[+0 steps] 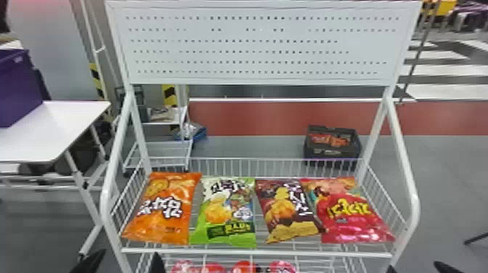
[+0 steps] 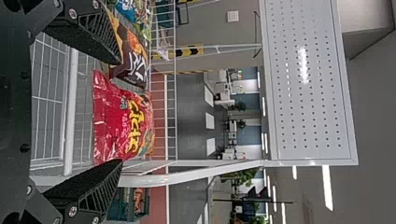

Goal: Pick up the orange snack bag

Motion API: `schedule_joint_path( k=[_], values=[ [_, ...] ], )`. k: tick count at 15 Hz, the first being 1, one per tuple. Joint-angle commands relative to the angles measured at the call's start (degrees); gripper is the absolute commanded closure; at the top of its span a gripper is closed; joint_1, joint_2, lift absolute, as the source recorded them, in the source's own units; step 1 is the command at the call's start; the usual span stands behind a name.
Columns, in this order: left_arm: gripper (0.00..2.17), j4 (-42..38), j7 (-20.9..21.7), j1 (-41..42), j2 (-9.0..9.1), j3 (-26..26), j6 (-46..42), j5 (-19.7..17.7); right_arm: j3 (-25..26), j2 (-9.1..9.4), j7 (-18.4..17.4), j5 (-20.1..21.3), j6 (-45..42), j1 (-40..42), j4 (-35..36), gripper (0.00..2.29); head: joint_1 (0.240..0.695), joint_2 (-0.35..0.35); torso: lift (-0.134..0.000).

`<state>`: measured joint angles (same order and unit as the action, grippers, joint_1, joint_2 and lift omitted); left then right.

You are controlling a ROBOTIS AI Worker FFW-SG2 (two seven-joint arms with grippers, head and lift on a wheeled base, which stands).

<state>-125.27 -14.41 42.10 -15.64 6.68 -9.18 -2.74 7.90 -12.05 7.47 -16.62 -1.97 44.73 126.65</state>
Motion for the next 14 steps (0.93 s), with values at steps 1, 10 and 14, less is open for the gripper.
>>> schedule_joint_path(
  k=[1, 10, 14],
  values=[
    [0.14, -0.06, -0.01, 0.00, 0.00, 0.00, 0.00, 0.02, -0.08, 0.10, 0.00, -0.08, 0.00, 0.00, 0.00, 0.15, 0.499, 0.000, 0.000],
    [0.14, -0.15, -0.01, 0.09, -0.09, 0.18, 0.00, 0.11, 0.01, -0.17, 0.00, -0.08, -0.18, 0.00, 0.00, 0.15, 0.499, 0.000, 0.000],
    [0.14, -0.15, -0.01, 0.09, -0.09, 0.44, 0.00, 0.11, 0.01, -0.26, 0.00, -0.08, -0.35, 0.09, 0.00, 0.15, 0.499, 0.000, 0.000]
  ],
)
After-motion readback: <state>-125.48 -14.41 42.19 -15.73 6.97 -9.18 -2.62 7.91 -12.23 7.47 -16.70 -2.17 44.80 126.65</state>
